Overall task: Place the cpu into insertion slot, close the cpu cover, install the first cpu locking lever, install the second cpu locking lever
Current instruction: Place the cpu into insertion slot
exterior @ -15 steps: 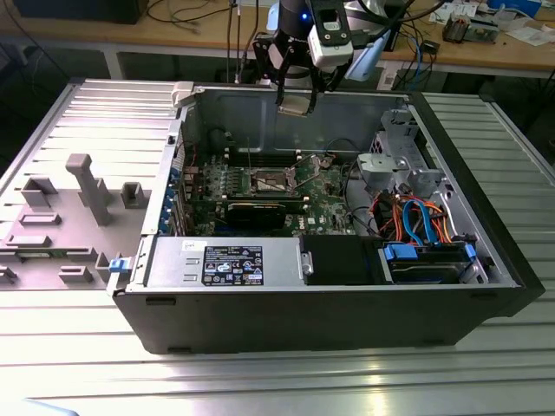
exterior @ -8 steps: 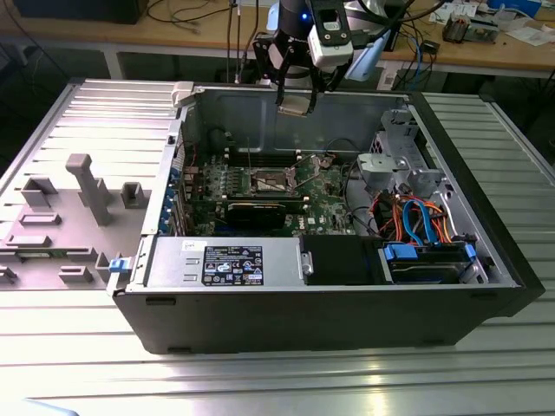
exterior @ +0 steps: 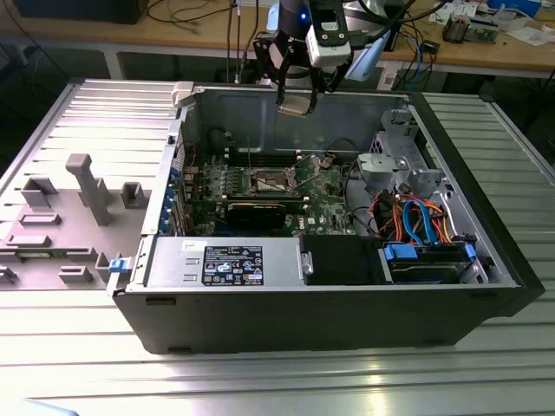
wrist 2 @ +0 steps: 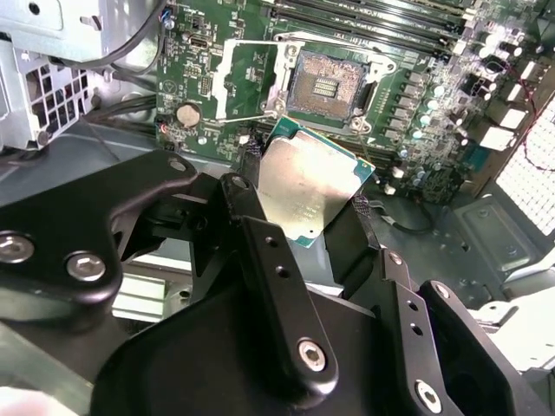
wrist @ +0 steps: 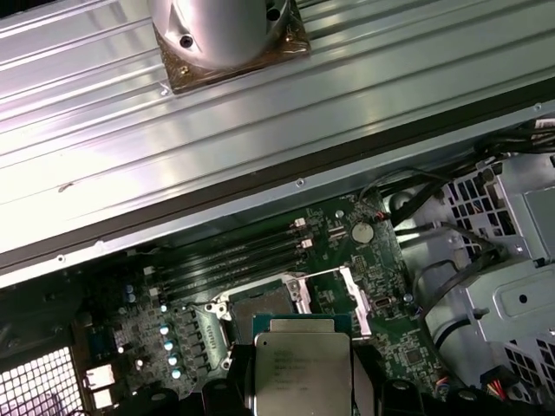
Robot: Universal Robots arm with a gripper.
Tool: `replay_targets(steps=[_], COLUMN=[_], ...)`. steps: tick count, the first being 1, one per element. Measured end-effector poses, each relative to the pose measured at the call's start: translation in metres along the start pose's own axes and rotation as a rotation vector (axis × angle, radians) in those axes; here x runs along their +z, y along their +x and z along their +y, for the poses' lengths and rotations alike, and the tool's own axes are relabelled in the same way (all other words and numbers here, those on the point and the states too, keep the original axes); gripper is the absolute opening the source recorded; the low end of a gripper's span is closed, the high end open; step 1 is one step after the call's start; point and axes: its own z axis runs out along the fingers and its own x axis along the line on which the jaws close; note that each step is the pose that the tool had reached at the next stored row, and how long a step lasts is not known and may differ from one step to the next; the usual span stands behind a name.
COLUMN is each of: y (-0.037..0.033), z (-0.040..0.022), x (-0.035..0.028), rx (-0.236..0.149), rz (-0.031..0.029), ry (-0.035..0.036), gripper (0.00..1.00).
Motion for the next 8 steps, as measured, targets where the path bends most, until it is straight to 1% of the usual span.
replay_targets(steps=[1,2,8], y=[0.0000,0.0000,0.0000], z=[0.0000,0.0000,0.0000], x=[0.0001,0.0002,0.0002], rx=[0.016,0.021,0.025], rz=[-0.0014,-0.0019,-0.0023], ry=[-0.0004,-0.0005,-0.0005], gripper=[0.54,0.54,0.54])
